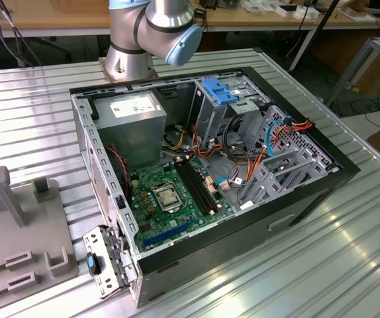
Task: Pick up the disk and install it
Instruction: 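Pick up the disk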
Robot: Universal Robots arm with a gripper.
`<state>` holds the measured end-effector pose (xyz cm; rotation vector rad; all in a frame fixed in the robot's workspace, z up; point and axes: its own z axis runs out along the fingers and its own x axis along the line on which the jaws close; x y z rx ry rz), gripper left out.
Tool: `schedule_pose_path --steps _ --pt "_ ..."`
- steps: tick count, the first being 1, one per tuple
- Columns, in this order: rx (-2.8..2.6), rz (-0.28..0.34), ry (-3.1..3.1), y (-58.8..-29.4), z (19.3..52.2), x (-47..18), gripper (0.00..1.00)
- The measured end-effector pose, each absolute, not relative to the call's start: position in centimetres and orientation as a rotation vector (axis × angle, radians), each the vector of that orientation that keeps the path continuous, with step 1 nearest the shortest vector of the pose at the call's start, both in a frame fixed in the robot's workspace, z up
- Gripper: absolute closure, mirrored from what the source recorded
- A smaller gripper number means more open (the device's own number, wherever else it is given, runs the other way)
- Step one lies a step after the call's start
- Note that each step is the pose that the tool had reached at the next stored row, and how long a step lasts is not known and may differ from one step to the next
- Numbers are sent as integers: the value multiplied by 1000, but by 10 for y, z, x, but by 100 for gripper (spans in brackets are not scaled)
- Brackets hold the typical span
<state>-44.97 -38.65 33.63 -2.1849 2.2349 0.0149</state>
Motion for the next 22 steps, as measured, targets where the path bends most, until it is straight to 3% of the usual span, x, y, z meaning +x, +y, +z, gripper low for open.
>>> schedule_pose_path --steps 22 --pt "-2185 11 2235 -386 457 -450 63"
